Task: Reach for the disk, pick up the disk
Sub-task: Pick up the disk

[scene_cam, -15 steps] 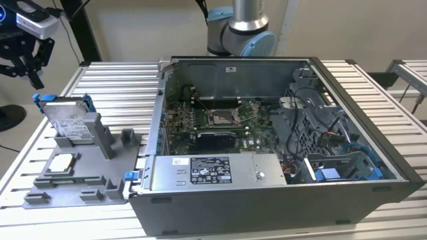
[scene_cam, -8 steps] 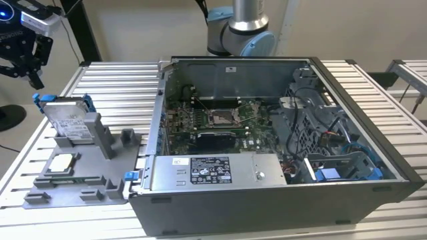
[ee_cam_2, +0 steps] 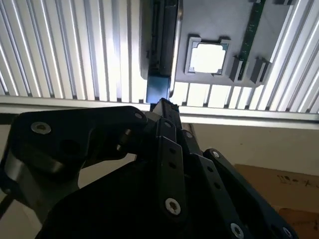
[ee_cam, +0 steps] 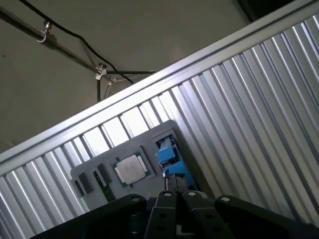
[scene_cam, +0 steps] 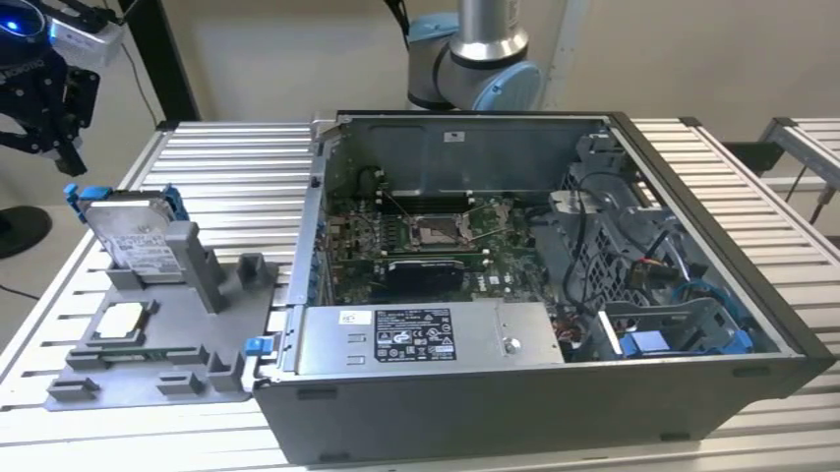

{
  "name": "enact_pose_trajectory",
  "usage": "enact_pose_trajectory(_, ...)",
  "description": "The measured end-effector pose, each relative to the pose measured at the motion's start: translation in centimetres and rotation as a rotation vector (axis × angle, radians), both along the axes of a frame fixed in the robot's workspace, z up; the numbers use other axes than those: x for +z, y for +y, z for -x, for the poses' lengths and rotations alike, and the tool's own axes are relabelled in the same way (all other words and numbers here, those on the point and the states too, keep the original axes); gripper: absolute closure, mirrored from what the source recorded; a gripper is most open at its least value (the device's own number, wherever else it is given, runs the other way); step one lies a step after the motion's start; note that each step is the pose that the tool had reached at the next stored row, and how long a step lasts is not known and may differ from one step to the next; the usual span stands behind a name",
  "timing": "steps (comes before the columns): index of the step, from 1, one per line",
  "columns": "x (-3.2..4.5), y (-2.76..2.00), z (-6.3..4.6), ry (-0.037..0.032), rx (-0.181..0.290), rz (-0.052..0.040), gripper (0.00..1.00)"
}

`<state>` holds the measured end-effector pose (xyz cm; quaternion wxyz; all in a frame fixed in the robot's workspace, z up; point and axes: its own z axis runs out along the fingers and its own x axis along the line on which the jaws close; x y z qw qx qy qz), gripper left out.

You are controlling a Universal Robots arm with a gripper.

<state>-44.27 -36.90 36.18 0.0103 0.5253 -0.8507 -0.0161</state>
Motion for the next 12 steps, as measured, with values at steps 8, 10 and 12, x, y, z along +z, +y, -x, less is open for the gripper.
enact_pose_trajectory(8, 0.0, 0.0, 0.0, 0.0, 0.112, 0.0, 1.0)
enact_pose_trajectory(10, 0.0, 0.0, 0.0, -0.0004, 0.149, 0.0, 1.0)
enact_pose_trajectory(12, 0.01, 0.0, 0.0, -0.0044, 0.185, 0.0004, 1.0)
